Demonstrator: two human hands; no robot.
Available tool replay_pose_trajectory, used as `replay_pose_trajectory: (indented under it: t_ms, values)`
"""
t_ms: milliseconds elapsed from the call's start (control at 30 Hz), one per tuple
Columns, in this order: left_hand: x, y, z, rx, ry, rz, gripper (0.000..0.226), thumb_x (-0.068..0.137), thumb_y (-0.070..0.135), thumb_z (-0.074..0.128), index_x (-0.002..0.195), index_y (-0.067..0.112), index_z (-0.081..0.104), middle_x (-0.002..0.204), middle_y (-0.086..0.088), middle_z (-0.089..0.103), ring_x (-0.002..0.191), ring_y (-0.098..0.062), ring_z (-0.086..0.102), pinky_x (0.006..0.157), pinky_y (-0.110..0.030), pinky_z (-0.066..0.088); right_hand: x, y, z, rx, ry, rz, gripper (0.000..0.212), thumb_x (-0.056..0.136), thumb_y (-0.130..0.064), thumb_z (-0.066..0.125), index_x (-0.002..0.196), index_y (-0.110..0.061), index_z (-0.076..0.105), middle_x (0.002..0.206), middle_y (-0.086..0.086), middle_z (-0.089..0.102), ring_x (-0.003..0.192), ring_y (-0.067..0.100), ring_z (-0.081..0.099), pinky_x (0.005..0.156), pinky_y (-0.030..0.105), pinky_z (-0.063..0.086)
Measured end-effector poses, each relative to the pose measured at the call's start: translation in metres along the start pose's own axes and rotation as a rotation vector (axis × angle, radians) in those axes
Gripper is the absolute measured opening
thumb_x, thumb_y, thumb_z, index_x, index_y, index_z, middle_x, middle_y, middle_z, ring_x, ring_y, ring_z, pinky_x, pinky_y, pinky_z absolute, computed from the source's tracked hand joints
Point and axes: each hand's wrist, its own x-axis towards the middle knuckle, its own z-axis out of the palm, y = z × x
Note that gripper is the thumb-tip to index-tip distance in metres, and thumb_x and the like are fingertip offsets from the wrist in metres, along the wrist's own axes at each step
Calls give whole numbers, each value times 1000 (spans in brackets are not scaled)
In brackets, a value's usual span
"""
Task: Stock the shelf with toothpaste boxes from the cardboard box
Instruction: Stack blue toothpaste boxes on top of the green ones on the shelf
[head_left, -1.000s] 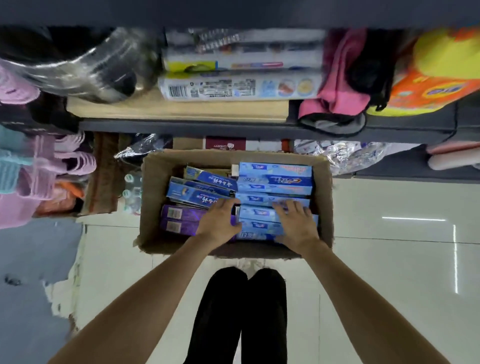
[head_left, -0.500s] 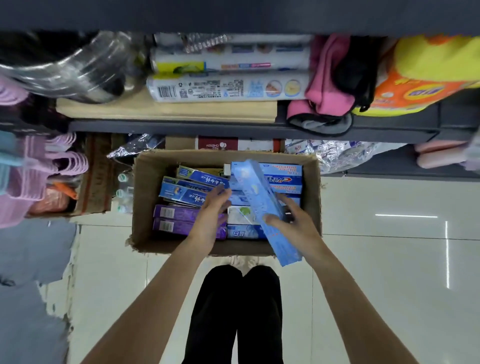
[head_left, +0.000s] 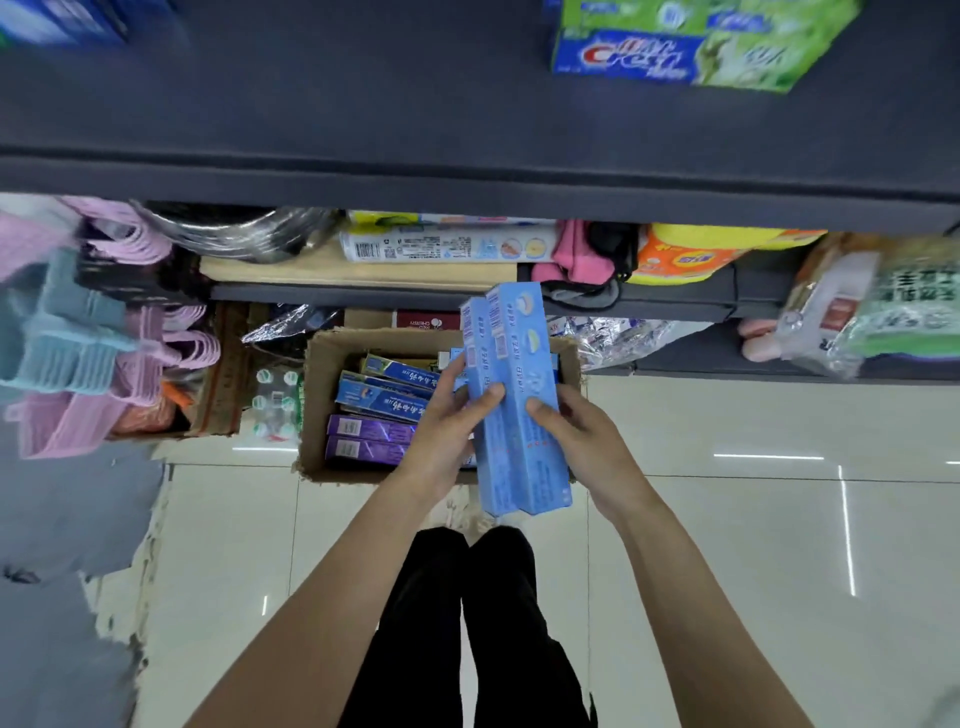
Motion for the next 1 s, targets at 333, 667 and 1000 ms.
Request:
replay_pose_trajectory:
  t_ms: [333,667,1000]
  values:
    - [-84,72,0,-153,-26,-46,30,95,24,46,122,14,54,100,-6,67,70,-20,67,62,-29,52,-79,-56,-5,-224,200,-235,33,90,-32,62,99,-18,33,85,-4,55,64,5,54,53,12,41]
    - [-113,88,16,39,-43,104,66,65,31,74,125,15,54,114,-7,69,96,-24,68,70,-32,56,-98,-66,47,-431,278,-381,37,85,-31,67,114,-17,50,106,-1,62,85,15,56,68,23,39]
    - [-117,122,-4,228,-123,57,67,61,34,75,123,20,53,101,-6,72,85,-22,71,73,-38,56,-108,-97,28,-40,-104,-191,20,92,-21,58,105,-9,48,111,6,66,102,20,66,85,37,56]
